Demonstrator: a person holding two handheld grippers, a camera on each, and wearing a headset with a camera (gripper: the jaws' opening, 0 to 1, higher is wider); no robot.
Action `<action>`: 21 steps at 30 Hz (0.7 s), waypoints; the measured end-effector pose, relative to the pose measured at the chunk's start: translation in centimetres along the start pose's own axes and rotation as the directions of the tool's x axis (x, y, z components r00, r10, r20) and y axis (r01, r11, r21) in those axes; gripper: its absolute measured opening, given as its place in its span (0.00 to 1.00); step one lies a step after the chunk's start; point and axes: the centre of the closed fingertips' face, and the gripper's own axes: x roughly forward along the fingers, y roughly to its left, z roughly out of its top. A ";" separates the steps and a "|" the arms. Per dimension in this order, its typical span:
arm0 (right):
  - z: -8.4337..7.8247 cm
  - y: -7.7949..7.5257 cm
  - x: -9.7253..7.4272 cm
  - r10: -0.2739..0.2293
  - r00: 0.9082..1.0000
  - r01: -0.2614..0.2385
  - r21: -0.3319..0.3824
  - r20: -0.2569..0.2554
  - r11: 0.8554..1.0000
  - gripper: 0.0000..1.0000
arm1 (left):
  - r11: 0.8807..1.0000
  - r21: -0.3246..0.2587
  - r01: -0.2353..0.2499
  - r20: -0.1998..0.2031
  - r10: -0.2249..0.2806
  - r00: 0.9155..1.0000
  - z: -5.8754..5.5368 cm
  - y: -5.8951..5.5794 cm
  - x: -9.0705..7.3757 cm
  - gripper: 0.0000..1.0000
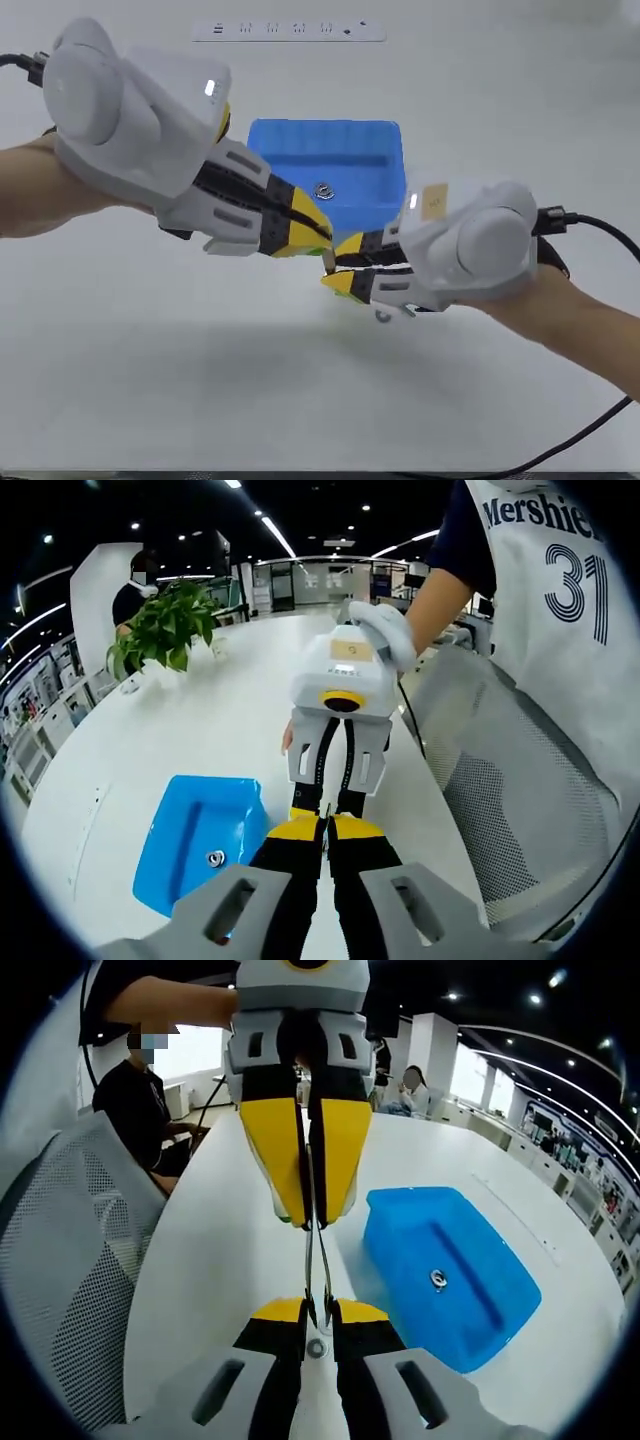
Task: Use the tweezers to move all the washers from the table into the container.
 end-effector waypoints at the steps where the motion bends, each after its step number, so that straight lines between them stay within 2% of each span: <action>1: 0.0 0.0 0.0 0.002 1.000 -0.002 0.004 0.001 1.000 0.11 | 1.000 -0.002 0.000 0.000 0.000 1.000 -0.1 0.0 0.0 0.06; 21: -0.4 -0.1 0.5 0.009 1.000 -0.010 0.032 0.006 0.999 0.12 | 1.000 -0.016 0.001 -0.002 -0.001 1.000 -0.4 0.1 0.5 0.06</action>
